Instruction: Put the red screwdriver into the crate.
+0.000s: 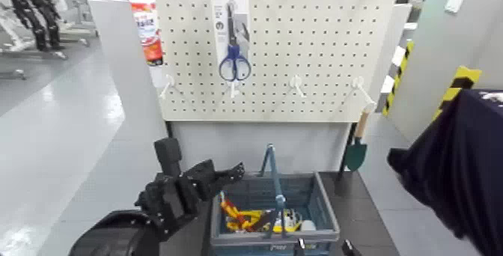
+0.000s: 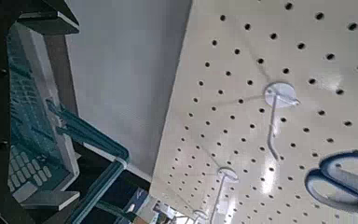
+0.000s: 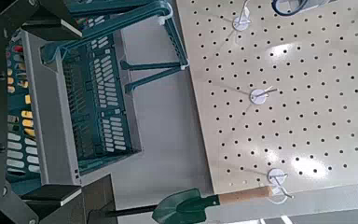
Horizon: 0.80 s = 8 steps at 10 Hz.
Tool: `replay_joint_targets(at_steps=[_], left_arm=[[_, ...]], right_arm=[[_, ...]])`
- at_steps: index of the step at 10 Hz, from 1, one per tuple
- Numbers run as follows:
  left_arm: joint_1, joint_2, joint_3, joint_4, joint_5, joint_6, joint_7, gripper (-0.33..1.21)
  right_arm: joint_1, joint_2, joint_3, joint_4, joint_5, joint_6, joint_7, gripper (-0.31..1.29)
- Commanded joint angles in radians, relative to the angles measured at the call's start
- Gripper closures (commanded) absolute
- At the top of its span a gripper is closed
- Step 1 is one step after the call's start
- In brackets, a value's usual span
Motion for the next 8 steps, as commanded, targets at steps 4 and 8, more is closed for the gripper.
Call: replay_joint_targets(at_steps=[4, 8], left_arm=[[0.139, 0.011, 0.029, -0.203, -0.181, -0.122, 0.154, 0.06], [0.269, 0.009, 0.06, -0.287, -0.286, -0.198, 0.25, 0.06]], right_arm=[[0.0, 0.0, -0.002, 0.0, 0.0, -0.002, 0.0, 0.14], [0.003, 0.0, -0.006, 0.0, -0.002, -0.014, 0.0, 0.14]])
